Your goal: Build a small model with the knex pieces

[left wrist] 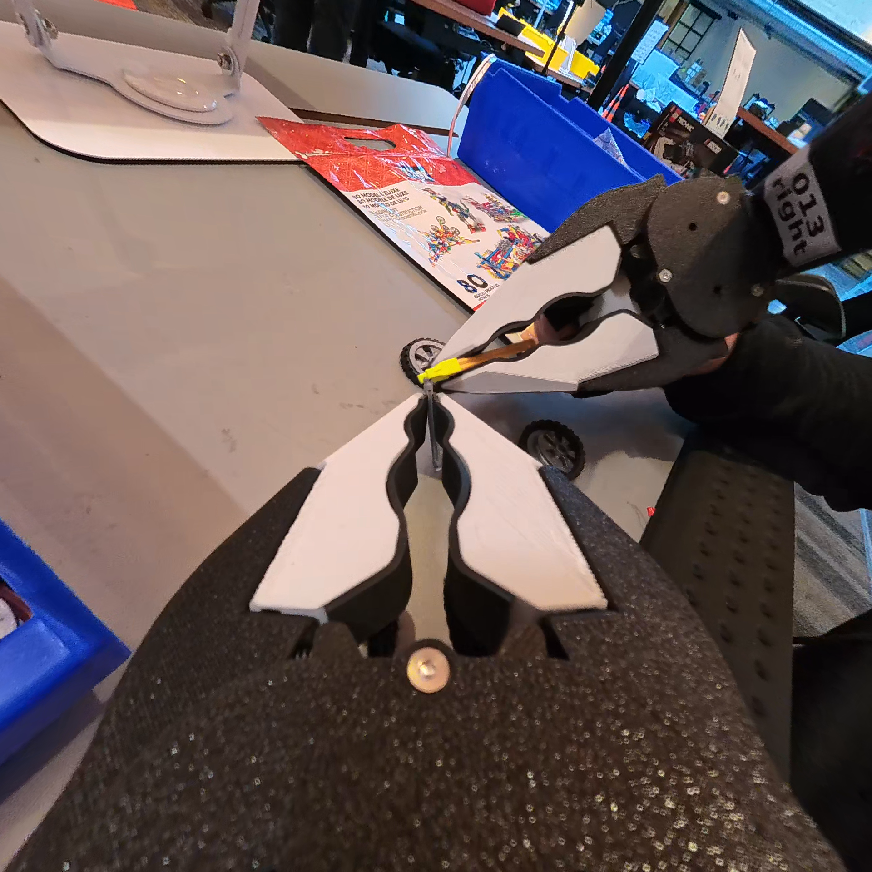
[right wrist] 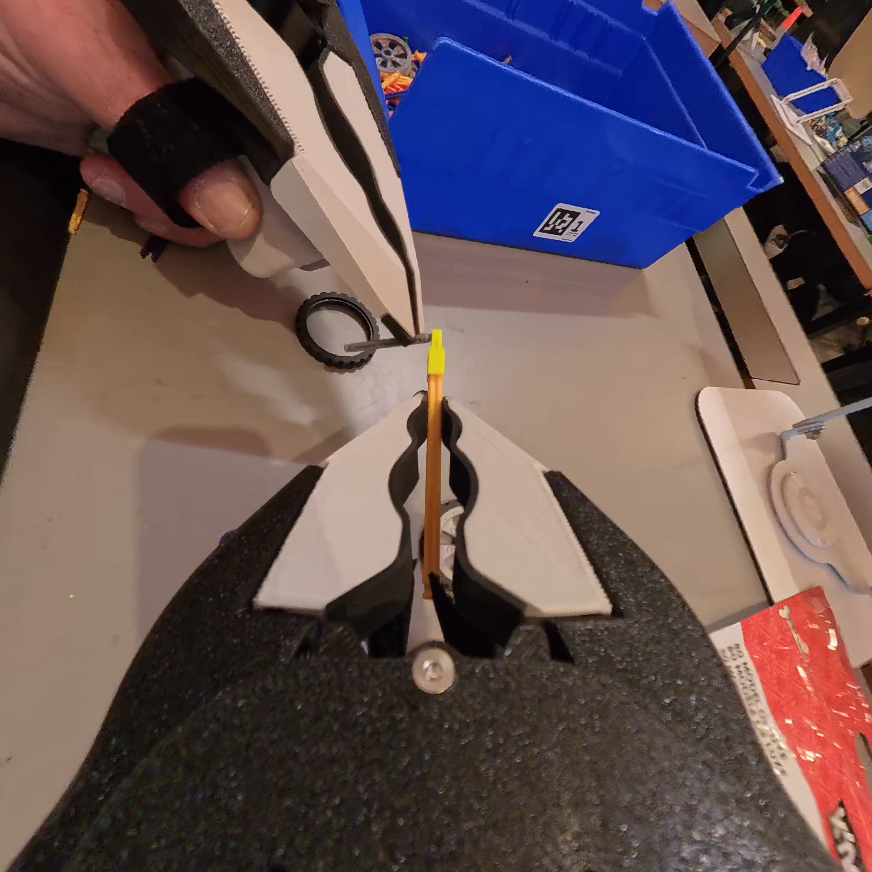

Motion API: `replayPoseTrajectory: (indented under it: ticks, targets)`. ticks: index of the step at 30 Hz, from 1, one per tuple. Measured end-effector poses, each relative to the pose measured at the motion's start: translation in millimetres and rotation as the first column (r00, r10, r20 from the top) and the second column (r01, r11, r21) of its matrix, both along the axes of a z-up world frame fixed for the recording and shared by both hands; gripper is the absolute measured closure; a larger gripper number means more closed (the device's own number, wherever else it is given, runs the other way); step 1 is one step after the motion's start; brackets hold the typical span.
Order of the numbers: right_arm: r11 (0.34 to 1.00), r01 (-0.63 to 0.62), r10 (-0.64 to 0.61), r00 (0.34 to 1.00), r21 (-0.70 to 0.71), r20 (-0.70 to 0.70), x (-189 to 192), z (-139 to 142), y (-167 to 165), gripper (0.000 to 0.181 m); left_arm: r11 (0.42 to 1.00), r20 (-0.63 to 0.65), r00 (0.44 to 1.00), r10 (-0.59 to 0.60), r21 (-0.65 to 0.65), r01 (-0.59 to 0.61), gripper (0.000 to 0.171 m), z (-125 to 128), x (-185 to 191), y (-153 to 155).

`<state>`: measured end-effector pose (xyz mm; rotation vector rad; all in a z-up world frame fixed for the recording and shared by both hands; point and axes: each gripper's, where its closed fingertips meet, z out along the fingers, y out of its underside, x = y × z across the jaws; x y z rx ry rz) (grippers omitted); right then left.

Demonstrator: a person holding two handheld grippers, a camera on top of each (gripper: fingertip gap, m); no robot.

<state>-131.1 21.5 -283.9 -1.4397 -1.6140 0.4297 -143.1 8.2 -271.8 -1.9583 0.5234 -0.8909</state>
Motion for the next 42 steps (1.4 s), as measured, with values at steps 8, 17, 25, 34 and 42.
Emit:
replayPoseTrajectory:
  ticks: [8, 17, 25, 34, 42]
  targets:
    - [0.967, 0.024, -0.041, 0.997, 0.255, 0.06, 4, 7, 10, 0.178, 0.999, 0.006, 1.0, -0.001, 0.041, 0.001, 0.171, 4, 3, 6]
    - [0.869, -0.003, -0.071, 0.989, 0.495, 0.13, 4, 11, 13, 0.178, 0.995, -0.071, 0.997, -0.023, 0.098, 0.03, 0.171, 1, 12, 7]
    - [0.907, -0.036, -0.029, 0.989, 0.42, 0.148, 7, 2, 8, 0.178, 0.993, -0.137, 0.99, -0.035, 0.11, 0.05, 0.171, -5, 15, 3]
    - [0.989, -0.077, 0.066, 0.994, 0.125, 0.089, 26, 0, 6, 0.178, 0.947, -0.382, 0.92, 0.084, 0.317, 0.045, 0.131, 4, 11, 12]
    - [0.985, -0.161, 0.156, 0.985, 0.064, 0.074, 27, 1, -9, 0.177, 0.912, -0.581, 0.814, -0.019, 0.324, 0.252, 0.165, -13, 38, 4]
